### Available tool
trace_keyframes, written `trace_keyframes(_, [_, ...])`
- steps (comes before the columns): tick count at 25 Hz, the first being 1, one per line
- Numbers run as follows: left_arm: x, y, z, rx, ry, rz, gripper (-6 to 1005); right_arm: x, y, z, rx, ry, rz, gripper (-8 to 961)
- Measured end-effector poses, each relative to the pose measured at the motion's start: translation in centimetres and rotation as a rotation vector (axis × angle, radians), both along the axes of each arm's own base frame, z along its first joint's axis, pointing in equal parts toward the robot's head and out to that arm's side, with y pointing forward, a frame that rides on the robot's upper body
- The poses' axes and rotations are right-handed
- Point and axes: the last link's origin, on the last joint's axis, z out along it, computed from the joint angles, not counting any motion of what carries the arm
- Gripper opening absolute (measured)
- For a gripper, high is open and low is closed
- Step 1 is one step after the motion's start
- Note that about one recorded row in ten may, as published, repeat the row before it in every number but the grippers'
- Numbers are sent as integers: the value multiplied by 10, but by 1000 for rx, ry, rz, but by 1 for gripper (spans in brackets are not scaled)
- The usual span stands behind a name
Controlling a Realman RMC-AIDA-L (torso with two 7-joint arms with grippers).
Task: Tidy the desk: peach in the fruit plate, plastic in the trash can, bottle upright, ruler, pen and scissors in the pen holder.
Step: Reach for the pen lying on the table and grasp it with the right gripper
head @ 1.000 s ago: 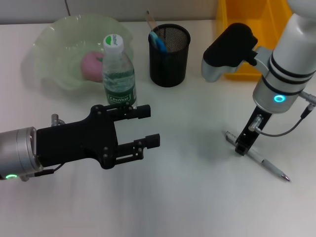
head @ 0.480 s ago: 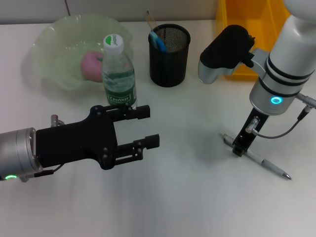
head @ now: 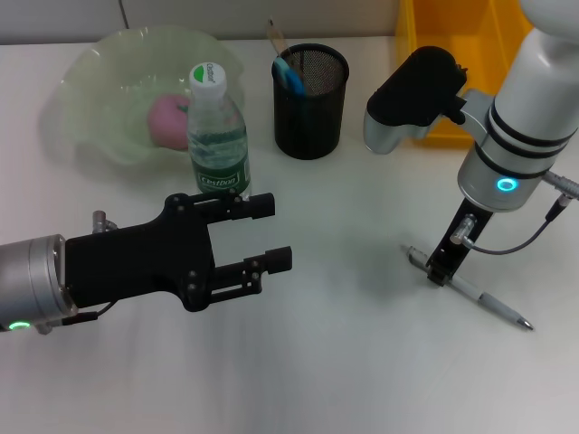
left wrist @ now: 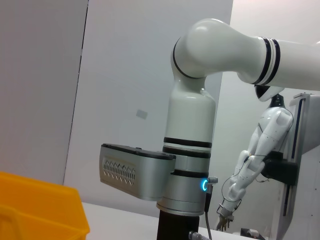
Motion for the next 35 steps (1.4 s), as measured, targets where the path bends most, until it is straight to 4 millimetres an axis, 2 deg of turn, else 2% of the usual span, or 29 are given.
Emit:
trace_keyframes(2, [0,0,0,0,-1,-1,631,0,0,0,0,1,0,231])
trace_keyframes(4, [0,0,0,-1,-1,-1,631,0,0,0,-1,1,0,158])
trace_keyframes(11, [0,0,0,-1,-1,0,631,-1,0,1,11,17,10,155])
trace_keyframes(20, [-1,-1,2,7,-11,7,631,-5,-6,21,109,127,63,132])
trace_keyframes(27, [0,0,2,6,-12,3,631,-2,-10,25,99,133,33,108])
trace_keyframes(35, [-1,-1,2,7,-13,5,631,-9,-10,23,68,115,37,238])
